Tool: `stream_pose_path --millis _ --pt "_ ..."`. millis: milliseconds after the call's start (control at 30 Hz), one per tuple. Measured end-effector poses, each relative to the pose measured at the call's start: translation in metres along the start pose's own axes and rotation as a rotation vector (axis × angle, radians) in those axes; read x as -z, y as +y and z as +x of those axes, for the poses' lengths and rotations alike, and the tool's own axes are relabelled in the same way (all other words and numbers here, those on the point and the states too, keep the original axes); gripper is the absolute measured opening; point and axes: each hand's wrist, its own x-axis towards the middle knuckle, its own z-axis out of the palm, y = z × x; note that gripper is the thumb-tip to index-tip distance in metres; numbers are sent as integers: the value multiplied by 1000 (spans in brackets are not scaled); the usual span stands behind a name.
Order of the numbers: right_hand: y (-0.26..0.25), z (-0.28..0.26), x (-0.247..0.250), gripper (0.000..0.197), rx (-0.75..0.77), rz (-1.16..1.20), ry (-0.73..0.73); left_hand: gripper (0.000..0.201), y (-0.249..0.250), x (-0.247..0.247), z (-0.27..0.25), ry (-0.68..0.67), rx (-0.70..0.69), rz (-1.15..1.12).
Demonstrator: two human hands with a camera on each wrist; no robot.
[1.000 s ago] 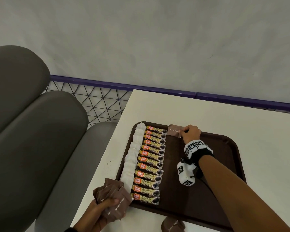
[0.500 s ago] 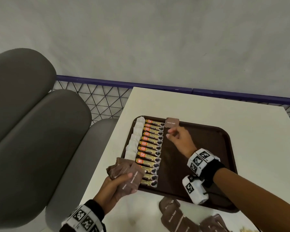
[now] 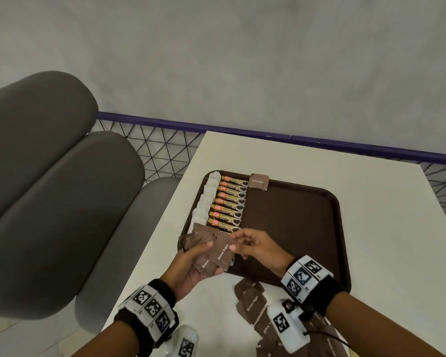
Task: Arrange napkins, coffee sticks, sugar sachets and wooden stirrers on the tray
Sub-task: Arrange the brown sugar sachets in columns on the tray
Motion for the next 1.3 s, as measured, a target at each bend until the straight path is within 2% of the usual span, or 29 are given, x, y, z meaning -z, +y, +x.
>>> stream_pose_path --millis 133,267,367,633,700,800,900,1000,1167,1300 --pt "-2 -8 16 8 14 35 71 39 -1 1 -3 0 19 -55" --pt "1 -8 34 6 41 159 303 35 -1 1 -4 38 12 -70" --pt "5 -5 47 9 58 160 443 39 -1 3 -4 55 11 -72" --pt "19 22 72 6 13 119 638 41 1 8 -4 65 9 -42" --pt "21 35 79 5 -18 95 678 44 1 10 -1 67 9 -23" --pt "28 56 91 15 -71 39 734 44 1 15 2 63 23 -21" --pt "31 79 98 6 -133 15 792 40 2 21 8 14 52 -34" --pt "26 101 101 18 -163 -26 824 33 5 26 12 -40 81 -61" --pt "15 131 109 23 -197 -90 843 53 4 41 24 7 126 -97" --pt "14 146 114 22 -254 -115 855 58 4 51 32 55 132 -99"
